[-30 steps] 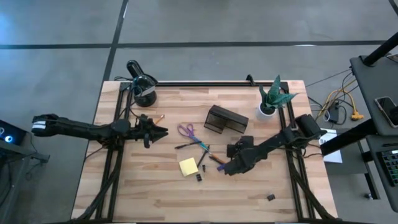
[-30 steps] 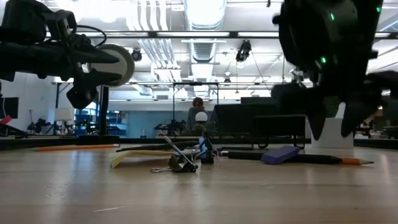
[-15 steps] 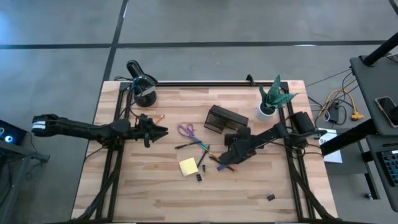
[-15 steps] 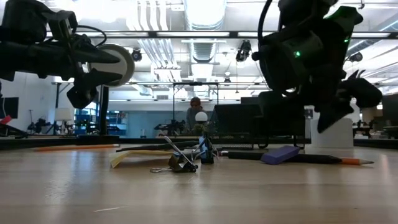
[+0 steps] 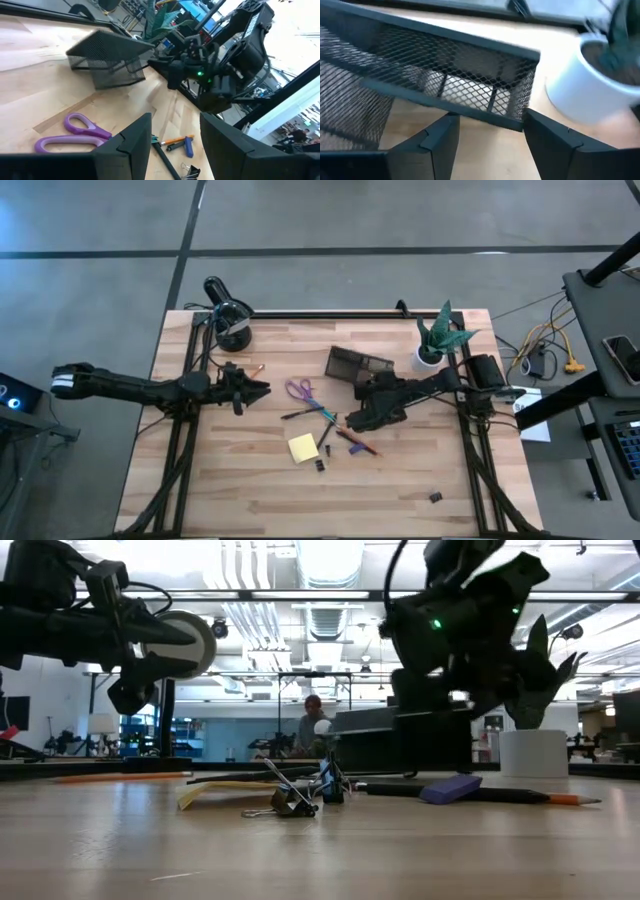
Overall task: Pick and place office supplies into organizer
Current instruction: Prepare the black desk organizer
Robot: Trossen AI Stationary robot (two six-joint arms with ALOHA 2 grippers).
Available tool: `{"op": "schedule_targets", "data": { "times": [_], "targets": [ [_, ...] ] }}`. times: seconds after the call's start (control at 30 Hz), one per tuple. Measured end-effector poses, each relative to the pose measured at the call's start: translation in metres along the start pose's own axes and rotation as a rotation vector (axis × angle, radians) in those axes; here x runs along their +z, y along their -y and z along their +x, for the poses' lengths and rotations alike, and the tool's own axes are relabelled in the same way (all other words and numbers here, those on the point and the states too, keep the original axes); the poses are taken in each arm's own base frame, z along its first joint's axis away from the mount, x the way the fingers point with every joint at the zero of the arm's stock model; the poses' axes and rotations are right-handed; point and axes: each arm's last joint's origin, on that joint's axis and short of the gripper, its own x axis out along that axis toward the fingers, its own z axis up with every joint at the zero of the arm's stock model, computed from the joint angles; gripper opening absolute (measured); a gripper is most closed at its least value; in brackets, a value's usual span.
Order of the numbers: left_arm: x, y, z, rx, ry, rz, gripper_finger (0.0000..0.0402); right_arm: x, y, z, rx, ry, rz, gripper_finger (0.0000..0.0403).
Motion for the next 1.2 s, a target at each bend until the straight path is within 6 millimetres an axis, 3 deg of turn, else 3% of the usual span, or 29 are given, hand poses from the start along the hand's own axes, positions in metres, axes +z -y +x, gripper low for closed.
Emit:
{"op": "schedule_targets", "data": {
  "times": [0.33,0.7,0.87,1.03,1.1,1.2],
  "targets": [
    [0.000,0.000,0.000,0.006,0.006,0.000,0.0150,0.028,-0.016,0.003,0.022,0.077,-0.034,0.0208],
    [0.000,0.000,0.000,0.008,0.008,0.000,0.0150,0.059,-0.018,-0.017,0.053,0.099,-0.113,0.0208],
    [0.000,0.000,0.000,0.013,0.011,0.016,0.0150,0.057,-0.020,-0.023,0.063,0.118,-0.609,0.0208],
    [0.000,-0.001,0.000,0.015,0.008,0.056,0.0150,0.041,-0.038,-0.023,0.170,0.193,-1.149,0.0208],
    [-0.001,-0.001,0.000,0.018,0.004,0.057,0.0150,0.037,-0.045,-0.018,0.200,0.230,-1.256,0.0208],
    [-0.001,-0.002,0.000,0.023,-0.002,0.084,0.0150,0.037,-0.053,-0.013,0.227,0.268,-1.282,0.0208]
  ]
}}
